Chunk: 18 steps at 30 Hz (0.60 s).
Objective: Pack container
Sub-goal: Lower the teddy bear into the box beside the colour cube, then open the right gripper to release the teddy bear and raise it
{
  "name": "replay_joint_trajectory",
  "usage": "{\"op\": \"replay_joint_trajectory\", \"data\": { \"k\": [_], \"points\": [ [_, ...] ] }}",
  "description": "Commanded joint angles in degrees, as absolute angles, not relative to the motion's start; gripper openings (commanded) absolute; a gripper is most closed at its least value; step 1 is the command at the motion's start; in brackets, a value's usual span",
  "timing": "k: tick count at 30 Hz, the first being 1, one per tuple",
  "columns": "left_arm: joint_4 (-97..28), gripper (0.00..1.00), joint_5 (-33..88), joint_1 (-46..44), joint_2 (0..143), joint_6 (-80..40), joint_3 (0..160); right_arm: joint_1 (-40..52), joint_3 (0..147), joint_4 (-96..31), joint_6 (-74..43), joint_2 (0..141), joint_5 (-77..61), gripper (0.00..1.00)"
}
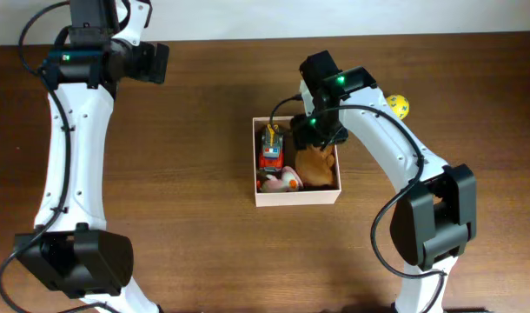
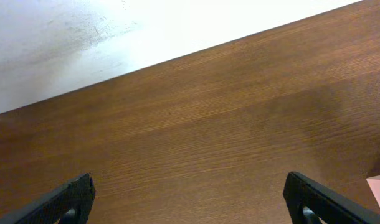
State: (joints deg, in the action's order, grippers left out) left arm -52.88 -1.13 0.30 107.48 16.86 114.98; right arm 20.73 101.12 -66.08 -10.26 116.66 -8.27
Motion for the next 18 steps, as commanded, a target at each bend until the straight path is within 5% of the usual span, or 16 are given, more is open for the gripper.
{"op": "replay_joint_trajectory", "data": {
  "k": [1, 18],
  "points": [
    [-52.75, 0.99, -1.30, 0.16, 107.13, 16.29, 115.92, 21.10, 100.55, -68.03, -9.72, 116.44, -14.41, 0.63],
    [-52.75, 0.99, -1.30, 0.16, 107.13, 16.27, 115.92, 22.68, 109.38, -68.69, -9.89, 115.33, -11.62, 0.63]
  ]
}}
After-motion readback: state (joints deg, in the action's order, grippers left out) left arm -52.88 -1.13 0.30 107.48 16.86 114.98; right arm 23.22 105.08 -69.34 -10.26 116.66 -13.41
